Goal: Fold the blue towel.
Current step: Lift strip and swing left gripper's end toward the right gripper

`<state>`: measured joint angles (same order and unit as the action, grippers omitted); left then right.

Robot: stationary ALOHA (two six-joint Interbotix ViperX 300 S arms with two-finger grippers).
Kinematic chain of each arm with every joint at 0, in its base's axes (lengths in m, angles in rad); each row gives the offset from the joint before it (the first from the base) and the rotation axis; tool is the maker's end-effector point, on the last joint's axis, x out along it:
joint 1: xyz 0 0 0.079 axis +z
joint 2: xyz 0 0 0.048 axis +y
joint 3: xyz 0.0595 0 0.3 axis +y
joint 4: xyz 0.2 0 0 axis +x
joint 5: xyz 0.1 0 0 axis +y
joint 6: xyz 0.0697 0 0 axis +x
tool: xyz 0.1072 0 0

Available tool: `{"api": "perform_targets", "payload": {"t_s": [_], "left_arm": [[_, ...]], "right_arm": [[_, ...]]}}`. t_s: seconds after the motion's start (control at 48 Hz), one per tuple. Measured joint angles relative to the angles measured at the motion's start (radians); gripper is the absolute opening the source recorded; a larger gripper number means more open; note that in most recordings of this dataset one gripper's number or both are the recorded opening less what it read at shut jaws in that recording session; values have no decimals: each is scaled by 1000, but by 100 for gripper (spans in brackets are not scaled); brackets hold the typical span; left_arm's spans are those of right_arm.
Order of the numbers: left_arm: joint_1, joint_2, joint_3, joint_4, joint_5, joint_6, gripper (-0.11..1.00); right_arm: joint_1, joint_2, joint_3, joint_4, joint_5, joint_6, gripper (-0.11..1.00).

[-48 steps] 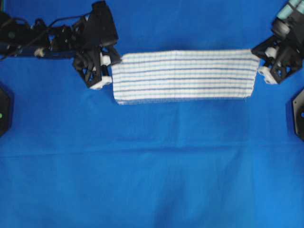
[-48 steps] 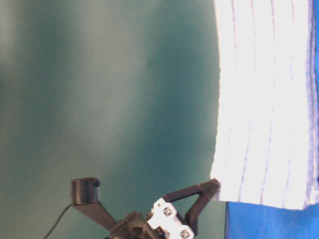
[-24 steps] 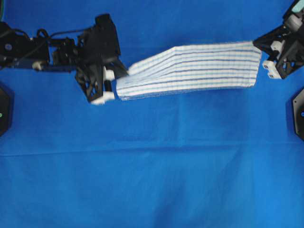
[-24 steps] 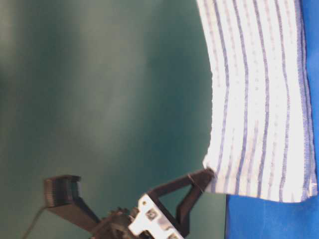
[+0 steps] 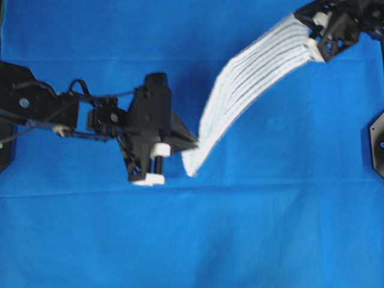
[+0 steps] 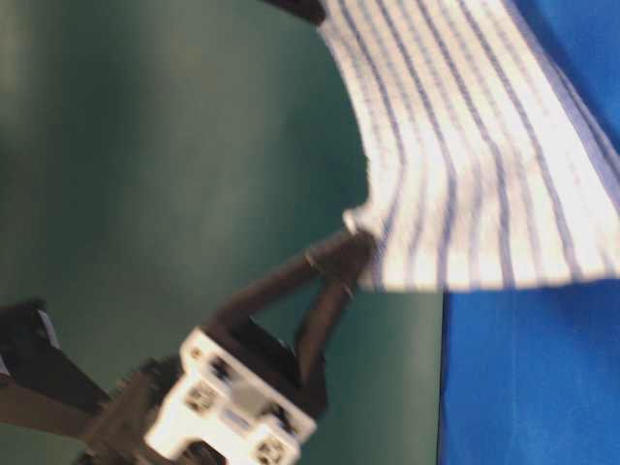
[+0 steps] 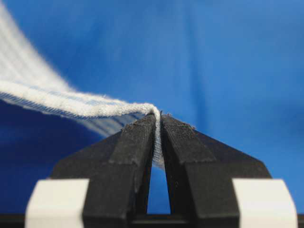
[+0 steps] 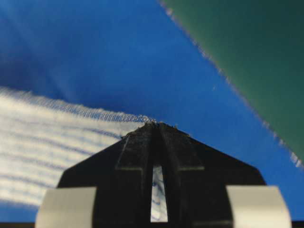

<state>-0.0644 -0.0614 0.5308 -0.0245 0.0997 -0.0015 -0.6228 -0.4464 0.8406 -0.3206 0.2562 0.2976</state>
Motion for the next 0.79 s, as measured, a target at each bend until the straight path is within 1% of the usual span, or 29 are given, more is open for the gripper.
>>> {"api": "perform_targets", "payload": {"t_s": [0.167, 0.271, 0.396, 0.583, 0.791], "left_arm": [[-41, 60, -72, 0, -12, 0, 3], [-48, 91, -110, 0, -15, -2, 3], [-49, 120, -146, 0, -18, -2, 3], [-48, 193, -212, 0, -60, -2, 3], [-34, 327, -342, -2, -98, 6, 3]], "right_arm": [[-20, 114, -92, -20, -21, -2, 5], [-18, 175, -147, -28, -29, -2, 5], [-20, 215, -186, -31, -34, -2, 5], [-18, 218, -192, -35, -34, -2, 5], [-35, 161, -135, -43, -14, -2, 5]]}}
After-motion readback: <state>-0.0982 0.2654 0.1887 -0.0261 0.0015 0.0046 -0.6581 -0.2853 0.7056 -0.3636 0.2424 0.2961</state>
